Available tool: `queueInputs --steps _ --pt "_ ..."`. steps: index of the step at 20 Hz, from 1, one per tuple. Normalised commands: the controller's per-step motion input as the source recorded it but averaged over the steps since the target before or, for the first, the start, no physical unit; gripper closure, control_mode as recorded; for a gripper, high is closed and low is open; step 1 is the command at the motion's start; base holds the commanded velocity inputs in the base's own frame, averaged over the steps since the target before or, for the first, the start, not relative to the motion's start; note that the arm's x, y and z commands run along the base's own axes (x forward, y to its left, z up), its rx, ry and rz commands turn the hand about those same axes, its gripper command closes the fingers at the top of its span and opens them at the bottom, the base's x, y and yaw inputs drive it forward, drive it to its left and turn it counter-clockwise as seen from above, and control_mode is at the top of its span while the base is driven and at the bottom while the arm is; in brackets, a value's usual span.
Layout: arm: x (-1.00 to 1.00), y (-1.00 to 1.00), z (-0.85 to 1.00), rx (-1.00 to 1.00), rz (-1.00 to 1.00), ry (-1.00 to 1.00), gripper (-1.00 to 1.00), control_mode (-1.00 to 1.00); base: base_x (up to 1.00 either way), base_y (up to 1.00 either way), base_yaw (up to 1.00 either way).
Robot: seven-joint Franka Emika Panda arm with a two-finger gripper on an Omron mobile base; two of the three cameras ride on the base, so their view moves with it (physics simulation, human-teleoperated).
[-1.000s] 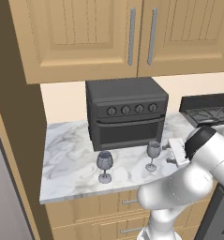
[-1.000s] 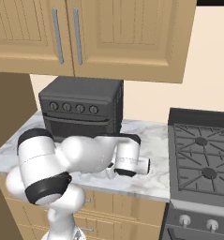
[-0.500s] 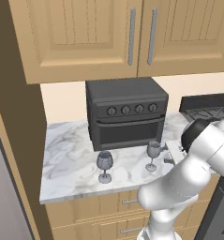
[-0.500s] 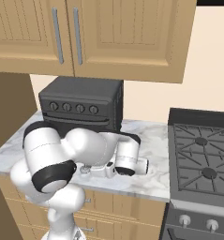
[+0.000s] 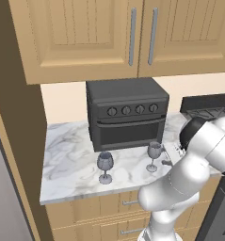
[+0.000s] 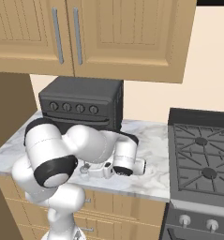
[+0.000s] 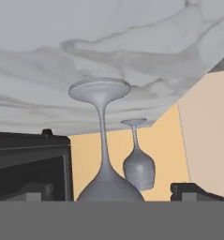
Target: Retrieve the wine glasses from the counter and place one next to each plate.
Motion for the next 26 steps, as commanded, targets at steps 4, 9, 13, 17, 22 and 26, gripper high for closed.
queueInputs --steps 4,9,13,17,22,26 --pt "0.00 0.11 -0.06 0.00 0.00 0.00 -1.00 -1.00 0.00 0.00 0.00" --pt "0.00 0.07 -0.07 0.00 0.00 0.02 -1.00 -1.00 0.00 0.00 0.00" --pt "0.00 0.02 -0.03 0.00 0.00 0.00 -1.00 -1.00 0.00 0.00 0.00" --pt "0.03 0.11 -0.04 0.00 0.00 0.00 -1.00 -1.00 0.00 0.00 0.00" --pt "0.12 0.18 -0.10 0.00 0.00 0.01 -1.00 -1.00 0.00 0.00 0.00" --pt "0.07 0.11 -0.06 0.00 0.00 0.01 -1.00 -1.00 0.00 0.00 0.00"
